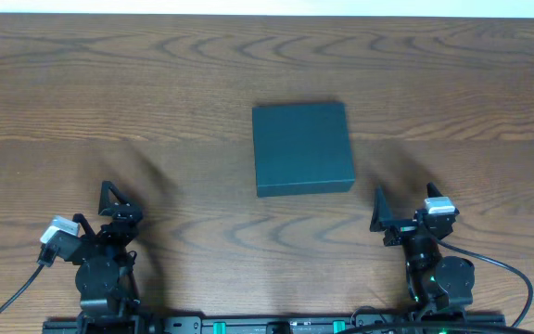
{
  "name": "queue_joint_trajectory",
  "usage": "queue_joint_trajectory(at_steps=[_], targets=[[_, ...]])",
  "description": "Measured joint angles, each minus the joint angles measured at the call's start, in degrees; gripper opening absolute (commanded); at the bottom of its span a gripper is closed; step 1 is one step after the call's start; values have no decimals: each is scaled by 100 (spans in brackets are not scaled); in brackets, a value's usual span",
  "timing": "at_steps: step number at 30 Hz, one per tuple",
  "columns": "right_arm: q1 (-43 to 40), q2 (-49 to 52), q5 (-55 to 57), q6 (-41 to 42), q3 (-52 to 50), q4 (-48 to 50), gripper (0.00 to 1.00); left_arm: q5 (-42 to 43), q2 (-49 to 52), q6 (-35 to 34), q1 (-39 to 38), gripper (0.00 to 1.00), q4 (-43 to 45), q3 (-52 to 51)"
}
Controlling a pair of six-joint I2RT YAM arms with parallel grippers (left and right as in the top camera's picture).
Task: Pack container
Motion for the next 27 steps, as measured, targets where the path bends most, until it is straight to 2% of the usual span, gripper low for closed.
queue_joint_trajectory(at_steps=[19, 23, 27], targets=[[0, 0, 0, 0, 0, 2, 99, 339, -195, 103, -66, 98, 24, -280], [0, 0, 0, 0, 0, 0, 99, 348, -195, 592, -70, 99, 26, -280], [0, 0, 0, 0, 0, 0, 99, 518, -195, 1733, -127, 98, 26, -280]])
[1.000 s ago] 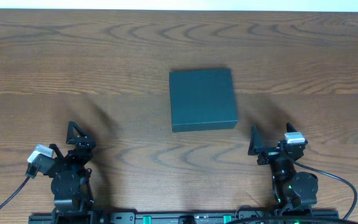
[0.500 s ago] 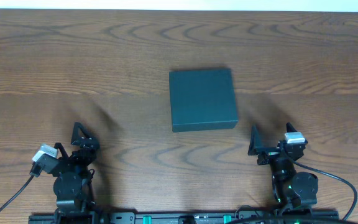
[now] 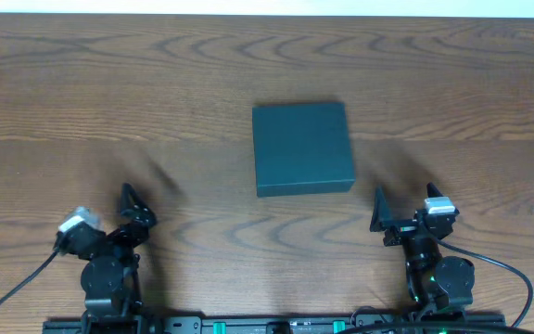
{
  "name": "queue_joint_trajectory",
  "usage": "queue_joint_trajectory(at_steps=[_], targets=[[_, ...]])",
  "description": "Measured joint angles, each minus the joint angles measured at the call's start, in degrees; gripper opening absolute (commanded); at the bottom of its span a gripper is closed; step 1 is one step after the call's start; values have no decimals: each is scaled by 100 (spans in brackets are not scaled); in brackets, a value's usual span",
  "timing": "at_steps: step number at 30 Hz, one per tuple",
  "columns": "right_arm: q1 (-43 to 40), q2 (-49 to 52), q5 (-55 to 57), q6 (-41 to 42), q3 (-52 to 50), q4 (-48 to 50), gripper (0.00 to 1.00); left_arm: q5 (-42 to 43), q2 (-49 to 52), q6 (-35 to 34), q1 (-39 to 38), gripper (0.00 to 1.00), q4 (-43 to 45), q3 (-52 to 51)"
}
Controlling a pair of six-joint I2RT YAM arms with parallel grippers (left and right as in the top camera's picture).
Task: Pack container
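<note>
A dark teal box (image 3: pixel 302 148) with its lid on lies flat at the middle of the wooden table (image 3: pixel 109 83). My left gripper (image 3: pixel 130 199) is low at the front left, well short of the box and to its left, its dark fingers pointing away from the table's front edge. At the front right, my right gripper (image 3: pixel 379 211) is just below the box's right corner and apart from it. Neither gripper has anything in it. From above the fingers overlap, so the gap between them does not show. No items for packing are in view.
Both arm bases stand on a black rail (image 3: pixel 276 326) along the front edge. Cables (image 3: pixel 17 295) run off from each arm toward the front corners. Bare wood surrounds the box on every side.
My left arm has swung a little to the right; its fingertips and white wrist camera now sit nearer the table's middle. The right arm and the box have not moved.
</note>
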Motion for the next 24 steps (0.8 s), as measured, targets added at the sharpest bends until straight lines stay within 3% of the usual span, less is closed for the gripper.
queue_joint_trajectory(at_steps=[3, 9, 15, 24], targets=[[0, 0, 0, 0, 0, 2, 99, 179, 0, 927, -37, 98, -2, 0], [0, 0, -2, 0, 0, 0, 99, 577, 0, 2159, -48, 99, -4, -2], [0, 0, 0, 0, 0, 2, 99, 726, 0, 2656, -48, 99, 28, -26], [0, 0, 0, 0, 0, 0, 99, 791, 0, 2800, -48, 99, 46, -33]])
